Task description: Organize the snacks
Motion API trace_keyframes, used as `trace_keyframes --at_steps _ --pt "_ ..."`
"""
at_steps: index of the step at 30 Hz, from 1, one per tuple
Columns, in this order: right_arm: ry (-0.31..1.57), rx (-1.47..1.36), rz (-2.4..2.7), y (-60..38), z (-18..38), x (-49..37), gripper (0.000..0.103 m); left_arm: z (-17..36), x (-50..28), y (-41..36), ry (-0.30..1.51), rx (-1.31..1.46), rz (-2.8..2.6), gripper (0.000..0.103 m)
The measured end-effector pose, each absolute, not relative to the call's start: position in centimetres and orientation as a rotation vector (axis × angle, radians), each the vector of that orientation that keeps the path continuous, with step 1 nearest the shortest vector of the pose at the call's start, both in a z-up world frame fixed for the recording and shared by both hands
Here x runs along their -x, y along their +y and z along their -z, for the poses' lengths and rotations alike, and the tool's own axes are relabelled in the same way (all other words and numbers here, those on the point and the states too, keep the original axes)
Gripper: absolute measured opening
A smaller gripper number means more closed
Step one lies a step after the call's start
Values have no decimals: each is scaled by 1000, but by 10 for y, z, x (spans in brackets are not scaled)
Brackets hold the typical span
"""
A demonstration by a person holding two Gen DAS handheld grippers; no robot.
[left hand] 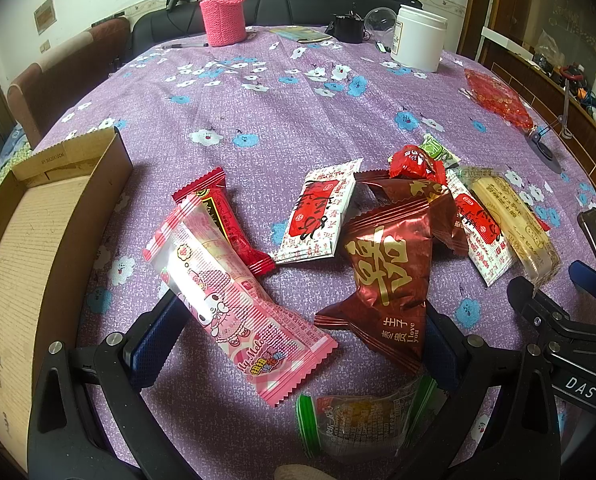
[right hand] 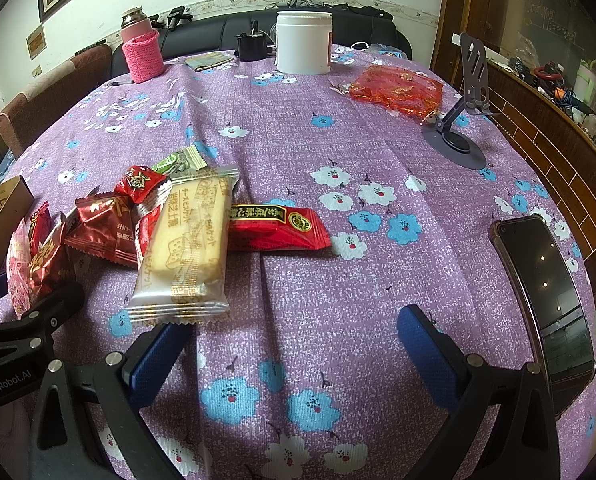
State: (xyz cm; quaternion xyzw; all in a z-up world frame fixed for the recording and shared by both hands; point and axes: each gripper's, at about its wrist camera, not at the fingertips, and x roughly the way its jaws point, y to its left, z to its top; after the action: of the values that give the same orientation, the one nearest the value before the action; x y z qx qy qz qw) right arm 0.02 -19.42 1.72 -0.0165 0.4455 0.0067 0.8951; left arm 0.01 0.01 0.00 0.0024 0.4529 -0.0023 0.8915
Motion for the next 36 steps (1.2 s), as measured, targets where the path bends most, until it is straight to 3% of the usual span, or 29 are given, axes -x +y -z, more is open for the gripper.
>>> trace_keyframes --at_steps 36 --pt "924 34 -14 -194 -17 0 103 1 3 2 938 7 -29 103"
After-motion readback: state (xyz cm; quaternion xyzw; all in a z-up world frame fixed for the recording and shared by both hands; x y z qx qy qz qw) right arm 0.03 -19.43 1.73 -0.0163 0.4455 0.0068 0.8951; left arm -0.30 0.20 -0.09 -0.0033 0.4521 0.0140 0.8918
